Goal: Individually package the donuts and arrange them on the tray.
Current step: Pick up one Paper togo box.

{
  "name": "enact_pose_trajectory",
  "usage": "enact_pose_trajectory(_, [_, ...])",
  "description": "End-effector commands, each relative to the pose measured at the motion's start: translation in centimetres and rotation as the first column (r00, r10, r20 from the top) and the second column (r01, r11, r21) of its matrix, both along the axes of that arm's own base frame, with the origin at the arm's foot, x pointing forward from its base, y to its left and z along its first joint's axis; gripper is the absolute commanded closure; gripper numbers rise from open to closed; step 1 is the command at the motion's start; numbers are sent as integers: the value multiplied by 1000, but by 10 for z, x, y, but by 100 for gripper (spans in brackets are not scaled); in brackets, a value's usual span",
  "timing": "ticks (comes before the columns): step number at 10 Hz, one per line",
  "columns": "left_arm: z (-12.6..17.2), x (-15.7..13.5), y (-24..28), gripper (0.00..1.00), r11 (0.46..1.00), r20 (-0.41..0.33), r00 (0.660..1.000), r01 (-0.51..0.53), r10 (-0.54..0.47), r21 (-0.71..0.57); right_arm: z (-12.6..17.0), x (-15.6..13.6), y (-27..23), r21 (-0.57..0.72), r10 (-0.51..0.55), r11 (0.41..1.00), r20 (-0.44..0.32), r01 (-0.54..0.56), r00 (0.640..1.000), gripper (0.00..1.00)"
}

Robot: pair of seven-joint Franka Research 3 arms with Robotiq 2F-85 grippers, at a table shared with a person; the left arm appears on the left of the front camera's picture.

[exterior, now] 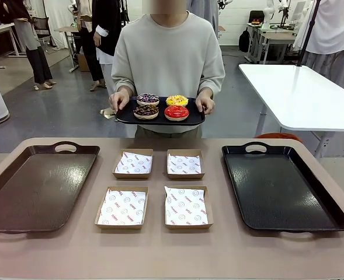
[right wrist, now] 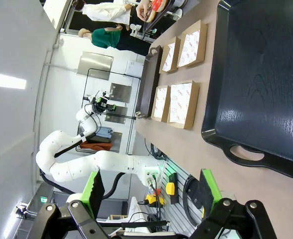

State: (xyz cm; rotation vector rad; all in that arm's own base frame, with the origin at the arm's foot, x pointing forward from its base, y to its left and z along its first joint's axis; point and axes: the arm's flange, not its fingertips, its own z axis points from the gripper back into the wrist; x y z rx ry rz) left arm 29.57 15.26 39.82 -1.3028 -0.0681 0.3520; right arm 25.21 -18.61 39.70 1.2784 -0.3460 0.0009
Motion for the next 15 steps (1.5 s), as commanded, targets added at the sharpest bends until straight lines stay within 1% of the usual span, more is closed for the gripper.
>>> enact_pose_trajectory(1, [18, 17, -12, 0, 998, -8, 999, 46, -46, 36, 0, -1, 0, 6, 3, 1000, 2, -3, 1000, 0])
enact_pose_trajectory(2, [37, 37, -32, 0, 989, -21, 997, 74, -72, 132, 0, -1, 0, 6, 3, 1000, 2, -3, 1000, 0])
enact_pose_trajectory(3, [61, 59, -59, 0, 959, -30, 994, 113, -108, 260, 0, -1, 0, 6, 3, 1000, 2, -3, 1000, 0])
enact_pose_trajectory(4, [80, 84, -83, 0, 937, -40, 991, 131, -124, 323, 0, -1, 0, 6, 3, 1000, 2, -3, 1000, 0])
enact_pose_trajectory(5, [95, 108, -112, 0, 901, -40, 992, 126, -120, 416, 0, -1, 0, 6, 3, 1000, 2, -3, 1000, 0])
enact_pose_trajectory(7, [108, 157, -174, 0, 805, -64, 992, 123, -106, 581, 0, -1, 0, 6, 3, 1000, 2, -3, 1000, 0])
enact_pose_trajectory(8, [108, 179, -207, 0, 738, -60, 993, 114, -100, 665, 0, -1, 0, 6, 3, 1000, 2, -3, 1000, 0])
enact_pose_trajectory(10, [90, 215, -277, 0, 586, -63, 991, 123, -121, 801, 0, -1, 0, 6, 3, 1000, 2, -3, 1000, 0])
enact_pose_trajectory(11, [72, 231, -310, 0, 502, -57, 991, 112, -124, 857, 0, -1, 0, 6, 3, 1000, 2, -3, 1000, 0])
enact_pose_trajectory(12, [54, 241, -332, 0, 429, -70, 988, 125, -141, 895, 0, -1, 0, 6, 3, 1000, 2, -3, 1000, 0])
enact_pose_trajectory(14, [16, 249, -362, 0, 319, -97, 981, 146, -165, 936, 0, -1, 0, 6, 3, 1000, 2, -3, 1000, 0])
enact_pose_trajectory(15, [-3, 253, -375, 0, 276, -104, 978, 152, -180, 949, 0, -1, 0, 6, 3, 1000, 2, -3, 1000, 0])
